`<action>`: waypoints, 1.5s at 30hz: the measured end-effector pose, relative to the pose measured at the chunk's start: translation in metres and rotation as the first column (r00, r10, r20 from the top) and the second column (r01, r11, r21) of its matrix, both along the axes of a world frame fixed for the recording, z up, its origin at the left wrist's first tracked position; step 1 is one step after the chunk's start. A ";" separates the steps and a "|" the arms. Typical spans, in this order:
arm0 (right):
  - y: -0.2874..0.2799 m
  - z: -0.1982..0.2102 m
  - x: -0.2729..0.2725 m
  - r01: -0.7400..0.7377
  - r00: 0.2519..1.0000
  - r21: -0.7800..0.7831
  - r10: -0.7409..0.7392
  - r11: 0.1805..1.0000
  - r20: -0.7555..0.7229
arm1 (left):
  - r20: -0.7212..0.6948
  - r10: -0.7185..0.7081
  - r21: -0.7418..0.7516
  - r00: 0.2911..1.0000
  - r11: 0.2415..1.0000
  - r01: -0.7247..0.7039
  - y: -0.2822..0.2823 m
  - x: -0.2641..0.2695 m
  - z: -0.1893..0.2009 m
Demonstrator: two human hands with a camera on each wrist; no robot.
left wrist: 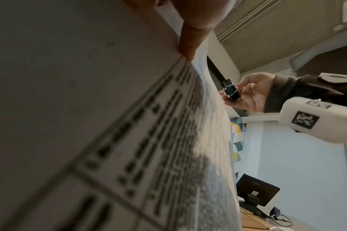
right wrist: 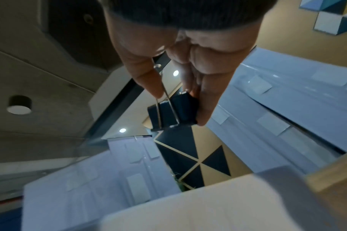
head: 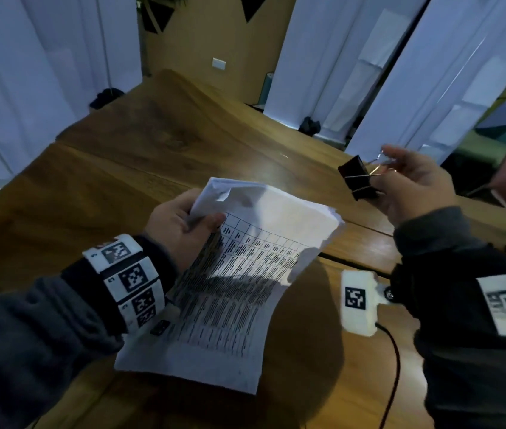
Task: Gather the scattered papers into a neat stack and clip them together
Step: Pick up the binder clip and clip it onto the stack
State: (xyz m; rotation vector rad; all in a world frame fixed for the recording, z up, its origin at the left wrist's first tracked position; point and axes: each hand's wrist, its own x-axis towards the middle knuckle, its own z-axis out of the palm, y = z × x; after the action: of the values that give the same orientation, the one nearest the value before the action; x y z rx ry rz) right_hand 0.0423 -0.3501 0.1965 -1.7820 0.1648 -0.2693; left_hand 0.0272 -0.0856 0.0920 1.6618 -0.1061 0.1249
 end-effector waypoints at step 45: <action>0.053 0.054 -0.077 -0.380 0.920 -0.765 0.300 0.520 -0.254 | 0.406 -0.113 0.173 0.907 0.984 0.045 0.014 -0.068 0.020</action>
State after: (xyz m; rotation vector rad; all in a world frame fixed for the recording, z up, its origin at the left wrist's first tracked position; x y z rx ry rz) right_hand -0.0351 -0.2974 0.2508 -2.6998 -0.3159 0.0594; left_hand -0.0409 -0.0714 0.1120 1.7665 -0.5182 0.4178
